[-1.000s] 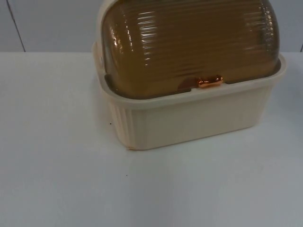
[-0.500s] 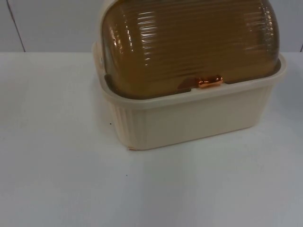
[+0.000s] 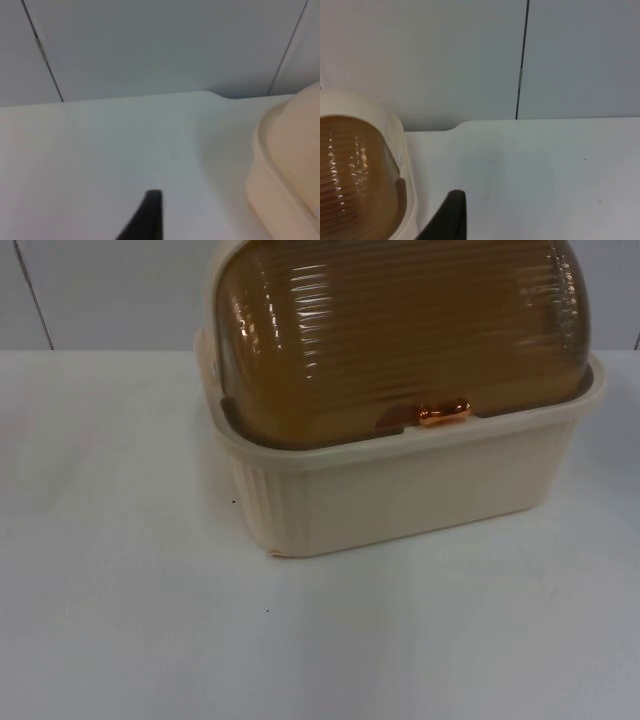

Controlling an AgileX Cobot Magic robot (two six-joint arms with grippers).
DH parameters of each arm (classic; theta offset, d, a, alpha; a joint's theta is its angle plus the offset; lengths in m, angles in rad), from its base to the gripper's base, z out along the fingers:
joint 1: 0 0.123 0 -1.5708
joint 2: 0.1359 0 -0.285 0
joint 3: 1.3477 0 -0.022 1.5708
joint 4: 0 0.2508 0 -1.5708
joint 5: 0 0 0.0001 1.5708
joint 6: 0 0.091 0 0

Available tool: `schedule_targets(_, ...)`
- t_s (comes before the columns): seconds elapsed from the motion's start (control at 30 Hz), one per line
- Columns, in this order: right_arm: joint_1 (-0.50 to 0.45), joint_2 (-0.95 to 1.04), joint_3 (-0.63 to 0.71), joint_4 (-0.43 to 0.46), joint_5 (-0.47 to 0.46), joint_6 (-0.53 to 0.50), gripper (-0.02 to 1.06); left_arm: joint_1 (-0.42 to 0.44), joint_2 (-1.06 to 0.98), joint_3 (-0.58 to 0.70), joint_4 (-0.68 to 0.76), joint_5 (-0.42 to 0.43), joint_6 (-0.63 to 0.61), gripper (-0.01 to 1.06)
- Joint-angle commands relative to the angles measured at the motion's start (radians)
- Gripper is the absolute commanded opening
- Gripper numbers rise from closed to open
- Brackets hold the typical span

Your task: Open the box lid with the left hand, place the block into the box with the right hand, then close the box lid with the left hand.

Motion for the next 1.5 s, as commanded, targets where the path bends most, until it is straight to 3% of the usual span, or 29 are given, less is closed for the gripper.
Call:
schedule_targets(0.0,0.006,-0.013,-0.003,0.005,-0.001,-0.011,1.05,-0.003,-0.017,0.001,0.006,0.021,-0.014,1.04)
schedule_targets(0.27,0.006,-0.013,-0.003,0.003,-0.001,-0.001,1.05,-0.003,-0.05,0.001,0.006,0.045,-0.01,1.04)
schedule_targets(0.63,0.006,-0.017,-0.003,0.031,0.052,0.014,1.05,-0.003,-0.164,0.001,-0.003,-0.032,-0.01,1.04)
schedule_targets(0.9,0.006,-0.021,-0.003,0.05,0.019,0.067,1.05,-0.003,-0.198,0.001,0.004,0.028,-0.01,1.04)
schedule_targets(1.03,0.006,-0.017,0.006,0.022,0.063,0.041,1.05,-0.003,-0.198,0.001,0.007,0.051,-0.01,1.04)
schedule_targets(1.27,0.006,-0.046,0.203,-0.004,0.063,0.03,1.05,-0.003,-0.2,0.045,0.061,0.091,-0.01,1.04)
schedule_targets(1.4,0.006,-0.196,0.39,0.004,0.074,0.03,1.05,-0.003,-0.262,0.156,0.051,0.093,-0.01,1.04)
schedule_targets(1.47,0.006,-0.252,0.421,-0.003,0.085,0.03,1.05,-0.003,-0.297,0.191,0.053,0.106,-0.01,1.04)
